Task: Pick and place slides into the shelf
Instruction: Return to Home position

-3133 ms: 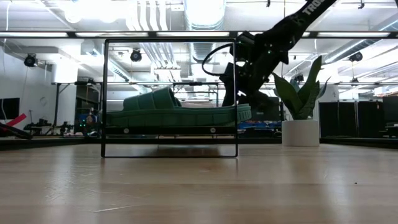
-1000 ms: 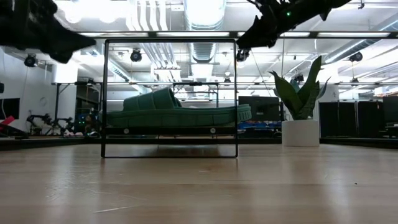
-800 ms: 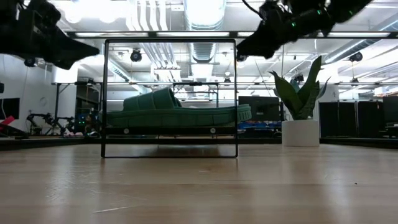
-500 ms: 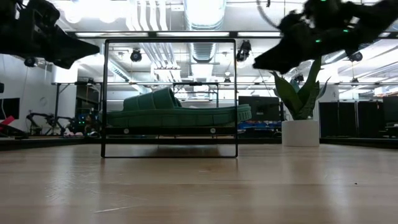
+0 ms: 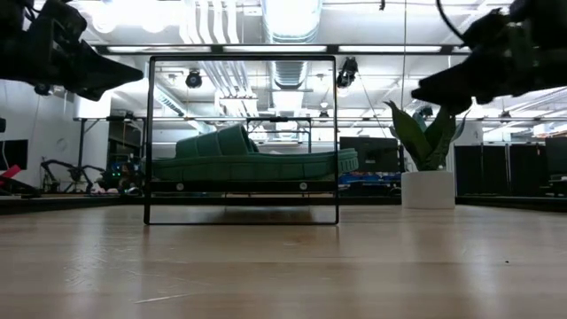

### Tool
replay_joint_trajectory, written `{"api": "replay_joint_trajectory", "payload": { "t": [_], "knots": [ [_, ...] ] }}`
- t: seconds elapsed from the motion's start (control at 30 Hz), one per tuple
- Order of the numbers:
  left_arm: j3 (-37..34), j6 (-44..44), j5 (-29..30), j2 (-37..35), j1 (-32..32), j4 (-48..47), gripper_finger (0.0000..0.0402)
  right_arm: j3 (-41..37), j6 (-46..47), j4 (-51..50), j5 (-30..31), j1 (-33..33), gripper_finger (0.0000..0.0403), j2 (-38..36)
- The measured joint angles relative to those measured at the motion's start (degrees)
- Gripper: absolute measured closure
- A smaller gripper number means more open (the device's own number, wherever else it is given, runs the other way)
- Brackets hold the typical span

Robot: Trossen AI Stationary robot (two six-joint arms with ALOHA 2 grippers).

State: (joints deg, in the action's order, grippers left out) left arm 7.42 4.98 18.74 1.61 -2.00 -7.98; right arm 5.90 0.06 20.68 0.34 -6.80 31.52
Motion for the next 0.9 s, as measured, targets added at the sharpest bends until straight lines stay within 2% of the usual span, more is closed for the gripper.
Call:
{"api": "replay_joint_trajectory", "payload": {
  "t": [0.17, 0.33, 0.4, 0.5, 0.63, 0.83, 0.9],
  "knots": [
    [0.1, 0.1, -0.2, 0.0, 0.0, 0.0, 0.0402, -2.2, -2.8, -4.6, 12.5, 10.9, 0.0253, -7.3],
    [0.1, 0.0, -1.1, 0.1, 0.0, -0.3, 0.0402, -3.6, -7.2, -6.1, 11.8, 17.1, 0.0344, -12.7],
    [0.1, 0.8, -3.6, 0.1, 0.0, -1.2, 0.0402, -3.7, -8.4, -9.2, 13.1, 17.9, 0.038, -14.5],
    [0.0, 1.8, -6.4, 0.0, 0.0, -2.1, 0.0401, -3.8, -8.3, -12.9, 16.5, 17.9, 0.039, -17.0],
    [-0.5, 0.5, -6.3, 0.0, 0.0, -0.8, 0.0401, -4.4, -7.4, -14.9, 17.7, 17.9, 0.0394, -20.4],
    [-6.5, -1.3, -6.7, 0.0, 0.0, 9.9, 0.0401, -5.4, -1.6, -17.6, 17.8, 17.9, 0.0394, -24.3],
    [-6.9, -1.7, -7.3, 0.5, 0.0, 10.9, 0.0401, -5.4, -1.4, -17.7, 17.8, 17.9, 0.0394, -24.5]
  ]
}}
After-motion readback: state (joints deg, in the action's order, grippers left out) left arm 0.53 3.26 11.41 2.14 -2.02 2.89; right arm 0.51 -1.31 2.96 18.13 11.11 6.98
